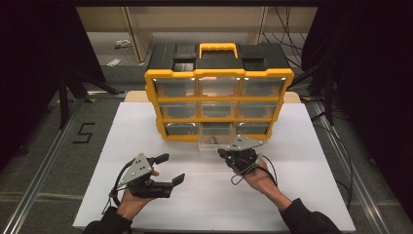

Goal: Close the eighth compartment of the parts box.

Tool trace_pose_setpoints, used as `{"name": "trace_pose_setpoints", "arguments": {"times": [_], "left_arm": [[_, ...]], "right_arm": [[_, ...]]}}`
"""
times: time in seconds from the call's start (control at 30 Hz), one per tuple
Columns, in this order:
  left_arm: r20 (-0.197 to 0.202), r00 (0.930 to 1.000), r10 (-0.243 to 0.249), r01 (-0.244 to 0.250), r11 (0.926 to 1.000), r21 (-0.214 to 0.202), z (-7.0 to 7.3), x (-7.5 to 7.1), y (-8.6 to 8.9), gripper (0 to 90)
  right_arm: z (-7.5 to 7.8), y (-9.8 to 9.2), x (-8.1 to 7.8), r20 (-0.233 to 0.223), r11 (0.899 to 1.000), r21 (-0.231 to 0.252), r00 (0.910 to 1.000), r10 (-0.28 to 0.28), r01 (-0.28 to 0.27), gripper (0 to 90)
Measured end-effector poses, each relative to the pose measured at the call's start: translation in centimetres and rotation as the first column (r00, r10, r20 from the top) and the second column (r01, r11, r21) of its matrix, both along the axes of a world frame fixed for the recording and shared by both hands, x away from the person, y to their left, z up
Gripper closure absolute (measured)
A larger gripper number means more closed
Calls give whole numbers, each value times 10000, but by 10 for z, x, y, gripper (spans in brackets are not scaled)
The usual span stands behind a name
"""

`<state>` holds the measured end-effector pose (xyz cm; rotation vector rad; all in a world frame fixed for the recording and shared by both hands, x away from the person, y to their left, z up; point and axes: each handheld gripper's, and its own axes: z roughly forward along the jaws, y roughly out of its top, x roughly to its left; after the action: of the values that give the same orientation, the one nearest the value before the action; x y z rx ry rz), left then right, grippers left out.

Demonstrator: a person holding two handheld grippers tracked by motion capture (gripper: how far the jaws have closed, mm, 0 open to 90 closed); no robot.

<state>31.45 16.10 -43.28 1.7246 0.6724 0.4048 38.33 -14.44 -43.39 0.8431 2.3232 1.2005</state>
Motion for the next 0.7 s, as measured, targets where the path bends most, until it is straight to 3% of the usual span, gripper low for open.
{"name": "trace_pose_setpoints", "arguments": {"times": [0.7], "left_arm": [[-20,10000,2,-2,10000,-1,0,1,0,150]], "right_arm": [[-1,2,12,304,9992,-106,9988,-382,385,900]]}}
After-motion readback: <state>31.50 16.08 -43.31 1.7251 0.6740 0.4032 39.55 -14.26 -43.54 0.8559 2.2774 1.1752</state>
